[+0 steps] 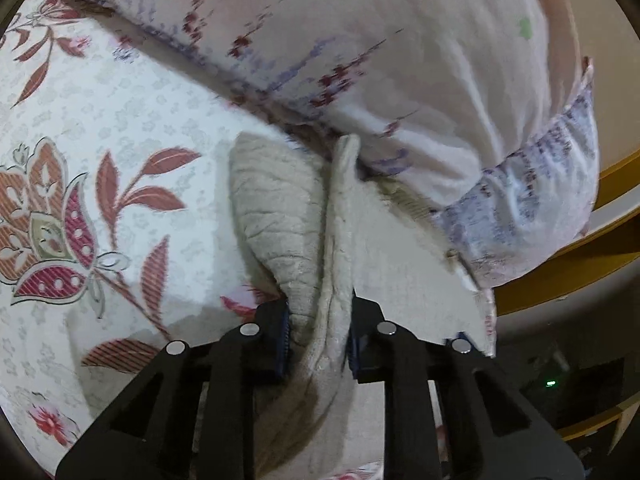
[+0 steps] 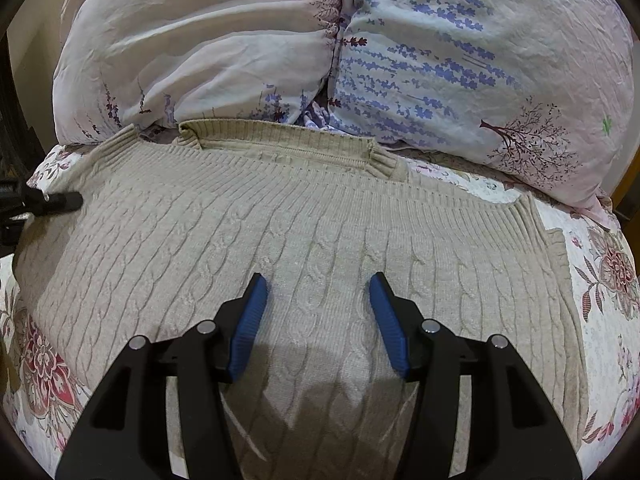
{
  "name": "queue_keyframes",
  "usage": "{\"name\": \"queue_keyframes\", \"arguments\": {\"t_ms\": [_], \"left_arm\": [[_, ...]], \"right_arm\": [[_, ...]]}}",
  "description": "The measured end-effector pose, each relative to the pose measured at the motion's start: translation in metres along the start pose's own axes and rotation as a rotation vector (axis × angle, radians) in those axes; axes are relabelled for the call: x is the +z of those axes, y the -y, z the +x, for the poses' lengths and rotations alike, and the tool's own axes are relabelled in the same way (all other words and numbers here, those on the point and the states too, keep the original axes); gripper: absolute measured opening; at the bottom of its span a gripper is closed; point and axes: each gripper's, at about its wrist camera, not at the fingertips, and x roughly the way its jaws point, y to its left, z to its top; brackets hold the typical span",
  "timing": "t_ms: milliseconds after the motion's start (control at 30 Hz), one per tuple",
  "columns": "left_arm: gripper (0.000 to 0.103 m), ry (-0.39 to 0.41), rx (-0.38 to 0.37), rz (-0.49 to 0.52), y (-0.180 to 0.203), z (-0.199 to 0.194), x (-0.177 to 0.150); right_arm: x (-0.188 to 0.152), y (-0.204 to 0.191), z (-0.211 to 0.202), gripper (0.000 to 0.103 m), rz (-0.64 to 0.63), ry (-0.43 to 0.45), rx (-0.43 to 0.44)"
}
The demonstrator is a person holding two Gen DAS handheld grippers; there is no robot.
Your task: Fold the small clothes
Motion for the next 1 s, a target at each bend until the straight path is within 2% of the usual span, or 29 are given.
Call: {"name": "queue_keyframes", "arguments": {"t_ms": [467, 600, 667, 800, 1000], "left_arm": [[0.018, 0.058, -0.185, 0.091, 0.074, -0.018, -0.008], [0.018, 0.049, -0.224, 0.117, 0.102, -0.011, -0.012], [0.018, 0.039, -0.245, 0.139, 0.12, -0.005, -0.016], [0.018, 0.01, -0.275, 0.192, 0.152, 0.012, -0.03], [0.018, -0.059, -0.246, 0.26, 0.19, 0.061, -0.061]], "right_arm": [[0.002, 0.002, -0.002, 0.055, -0.002, 0.003, 0.008], [0.004, 0.028, -0.019, 0.058, 0.108, 0.035, 0.092], [0.001, 0.045, -0.029, 0.062, 0.146, 0.062, 0.085], [-0.008, 0.074, -0.042, 0.064, 0.192, 0.081, 0.047], [-0.03, 0.117, -0.053, 0.064, 0.283, 0.09, 0.0]]}}
